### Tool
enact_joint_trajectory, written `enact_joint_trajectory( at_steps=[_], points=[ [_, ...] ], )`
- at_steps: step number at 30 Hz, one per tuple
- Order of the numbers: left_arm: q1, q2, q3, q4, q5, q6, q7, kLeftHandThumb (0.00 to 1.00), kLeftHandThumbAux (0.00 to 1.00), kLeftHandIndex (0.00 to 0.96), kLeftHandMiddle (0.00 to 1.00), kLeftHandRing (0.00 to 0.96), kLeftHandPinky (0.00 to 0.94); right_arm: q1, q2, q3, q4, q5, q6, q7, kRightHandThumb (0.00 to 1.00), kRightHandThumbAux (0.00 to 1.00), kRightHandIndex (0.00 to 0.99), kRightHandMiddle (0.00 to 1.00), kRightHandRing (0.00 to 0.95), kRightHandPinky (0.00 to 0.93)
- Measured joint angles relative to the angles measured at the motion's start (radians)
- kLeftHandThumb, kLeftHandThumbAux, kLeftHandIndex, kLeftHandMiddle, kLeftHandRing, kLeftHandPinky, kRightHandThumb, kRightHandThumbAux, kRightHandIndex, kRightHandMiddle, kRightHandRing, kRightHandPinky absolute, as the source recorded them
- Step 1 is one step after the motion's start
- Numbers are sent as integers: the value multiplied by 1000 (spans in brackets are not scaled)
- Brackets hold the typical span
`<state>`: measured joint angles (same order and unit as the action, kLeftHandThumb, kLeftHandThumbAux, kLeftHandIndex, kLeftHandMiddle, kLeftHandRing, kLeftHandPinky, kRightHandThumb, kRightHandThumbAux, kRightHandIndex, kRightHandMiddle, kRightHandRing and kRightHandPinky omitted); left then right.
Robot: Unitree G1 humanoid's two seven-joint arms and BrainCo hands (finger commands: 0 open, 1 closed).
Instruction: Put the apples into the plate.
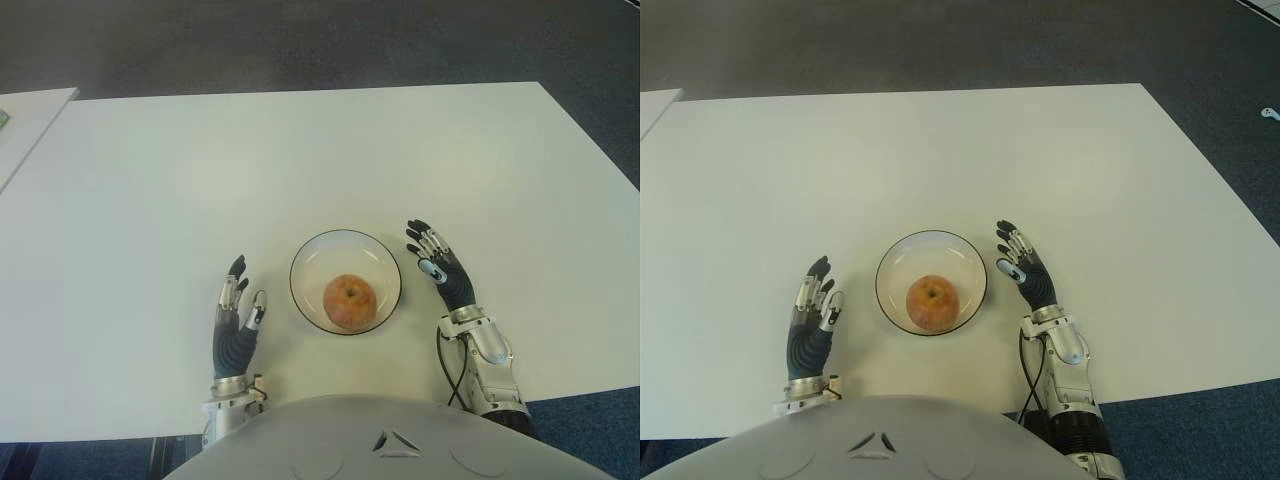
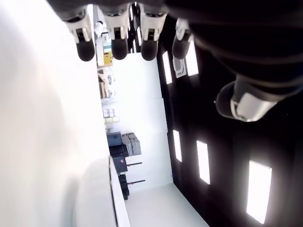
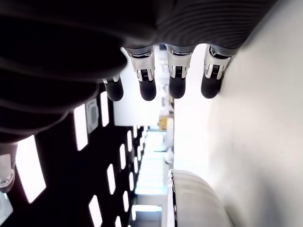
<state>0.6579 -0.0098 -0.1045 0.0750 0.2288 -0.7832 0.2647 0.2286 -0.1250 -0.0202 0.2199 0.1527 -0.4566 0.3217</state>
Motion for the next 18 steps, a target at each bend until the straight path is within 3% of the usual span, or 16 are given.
enact_joint_trajectory(
  at_steps=[18],
  points=[
    [-77,9,35,15,-39,7,-38,25,475,0,0,0,0,51,127,25,-53,6,38,-79,202,419,0,0,0,0]
  ],
)
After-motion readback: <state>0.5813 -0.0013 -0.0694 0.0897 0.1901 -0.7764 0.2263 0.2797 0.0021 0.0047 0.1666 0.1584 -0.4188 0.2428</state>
